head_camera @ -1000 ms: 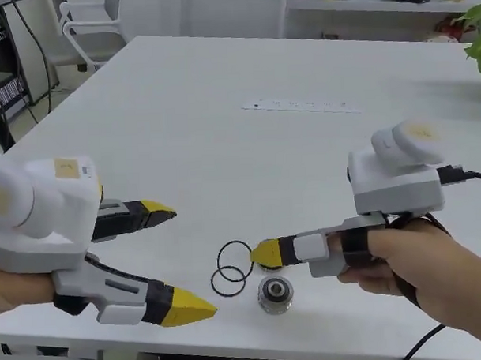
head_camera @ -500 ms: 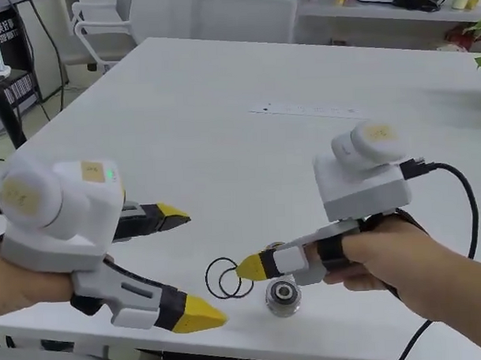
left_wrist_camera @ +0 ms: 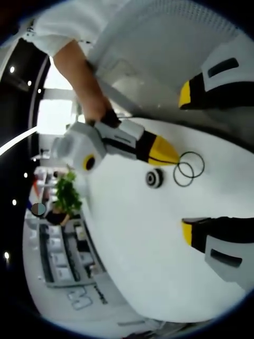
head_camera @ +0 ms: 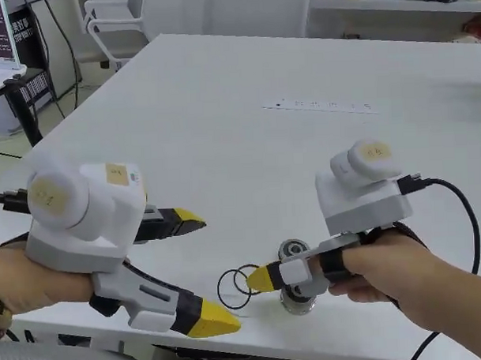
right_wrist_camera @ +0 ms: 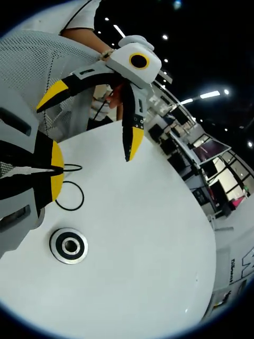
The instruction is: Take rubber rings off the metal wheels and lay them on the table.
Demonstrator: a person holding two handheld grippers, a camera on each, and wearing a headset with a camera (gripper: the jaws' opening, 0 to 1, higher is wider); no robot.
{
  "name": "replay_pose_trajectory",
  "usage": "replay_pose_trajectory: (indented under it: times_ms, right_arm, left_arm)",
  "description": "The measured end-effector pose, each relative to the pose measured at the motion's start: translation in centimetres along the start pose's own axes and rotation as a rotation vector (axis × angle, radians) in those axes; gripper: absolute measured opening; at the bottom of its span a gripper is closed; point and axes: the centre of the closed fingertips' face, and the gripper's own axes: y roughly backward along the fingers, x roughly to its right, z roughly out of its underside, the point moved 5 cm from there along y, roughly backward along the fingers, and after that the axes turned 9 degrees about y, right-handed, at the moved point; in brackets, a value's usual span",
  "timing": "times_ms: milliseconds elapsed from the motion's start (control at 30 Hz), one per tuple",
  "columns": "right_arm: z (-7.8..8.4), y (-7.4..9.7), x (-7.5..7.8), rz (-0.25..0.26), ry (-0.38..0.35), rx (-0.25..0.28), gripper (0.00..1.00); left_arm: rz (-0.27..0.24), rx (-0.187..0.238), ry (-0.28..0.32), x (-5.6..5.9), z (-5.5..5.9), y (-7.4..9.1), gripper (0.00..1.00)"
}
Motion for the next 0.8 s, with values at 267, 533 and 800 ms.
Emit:
replay_pose_trajectory:
  times_ms: [267,533,800]
  right_arm:
    - [0.2,-0.1,0.7,0.016,0.0,0.003,0.0]
    - [0.5,-0.1,0.9,0.031,0.1,-0.046,0.04]
    - [0.3,0.5,1.4,0.053,0.15,-0.059,0.07]
  left_arm:
    - [-0.005,-0.005,0.008,-0.2,0.1,0.0,0.84]
    - [-0.022,-0.007,0.014,-0.4,0.1,0.0,0.82]
    - [-0.028,-0.015,0.023,-0.5,0.2,0.0,0.82]
